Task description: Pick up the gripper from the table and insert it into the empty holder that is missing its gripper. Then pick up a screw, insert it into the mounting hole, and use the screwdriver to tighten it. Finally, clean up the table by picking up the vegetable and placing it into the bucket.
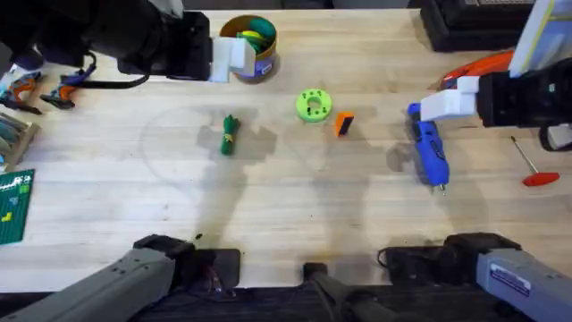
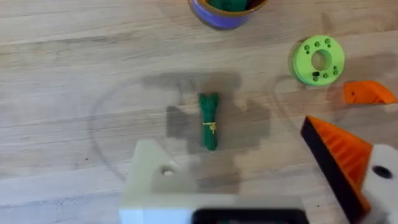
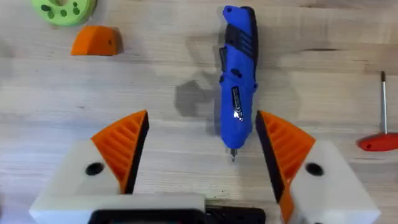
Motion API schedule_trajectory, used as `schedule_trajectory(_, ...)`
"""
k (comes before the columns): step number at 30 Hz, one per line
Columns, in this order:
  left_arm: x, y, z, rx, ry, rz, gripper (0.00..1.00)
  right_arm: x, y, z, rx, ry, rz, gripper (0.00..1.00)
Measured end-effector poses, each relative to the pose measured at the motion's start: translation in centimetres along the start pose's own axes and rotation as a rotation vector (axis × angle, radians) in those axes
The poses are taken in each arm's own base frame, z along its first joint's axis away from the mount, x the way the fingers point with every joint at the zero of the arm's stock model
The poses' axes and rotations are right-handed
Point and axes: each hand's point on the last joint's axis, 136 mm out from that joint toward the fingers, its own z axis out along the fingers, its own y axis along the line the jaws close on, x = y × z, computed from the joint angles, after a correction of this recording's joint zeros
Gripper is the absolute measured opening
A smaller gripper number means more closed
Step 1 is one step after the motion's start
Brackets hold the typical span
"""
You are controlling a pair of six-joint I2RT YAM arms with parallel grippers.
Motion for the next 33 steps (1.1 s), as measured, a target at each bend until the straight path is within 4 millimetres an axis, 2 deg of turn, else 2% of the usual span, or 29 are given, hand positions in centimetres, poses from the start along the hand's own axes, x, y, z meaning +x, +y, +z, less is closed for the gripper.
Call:
schedule_trajectory(6, -0.2, 0.3, 0.0, -0.018, -0.007, 0.000, 0.985, 0.0, 0.0, 0.0, 0.000, 0.000, 0.000, 0.990)
schedule_trajectory(8, -1.0, 0.2, 0.0, -0.013, -0.040, 0.000, 0.985, 0.0, 0.0, 0.0, 0.000, 0.000, 0.000, 0.990)
schedule_trajectory(13, -0.6, 0.2, 0.0, -0.016, -0.026, 0.000, 0.985, 0.0, 0.0, 0.0, 0.000, 0.000, 0.000, 0.990)
schedule_trajectory(17, -1.1, 0.3, 0.0, -0.019, -0.045, 0.000, 0.985, 0.0, 0.0, 0.0, 0.000, 0.000, 0.000, 0.990)
schedule_trajectory(26, -4.4, 1.5, -0.5, -0.097, -0.187, -0.011, 0.985, 0.0, 0.0, 0.0, 0.000, 0.000, 0.000, 0.991)
schedule_trajectory(33, -5.5, 1.7, -0.8, -0.114, -0.235, -0.013, 0.985, 0.0, 0.0, 0.0, 0.000, 0.000, 0.000, 0.989)
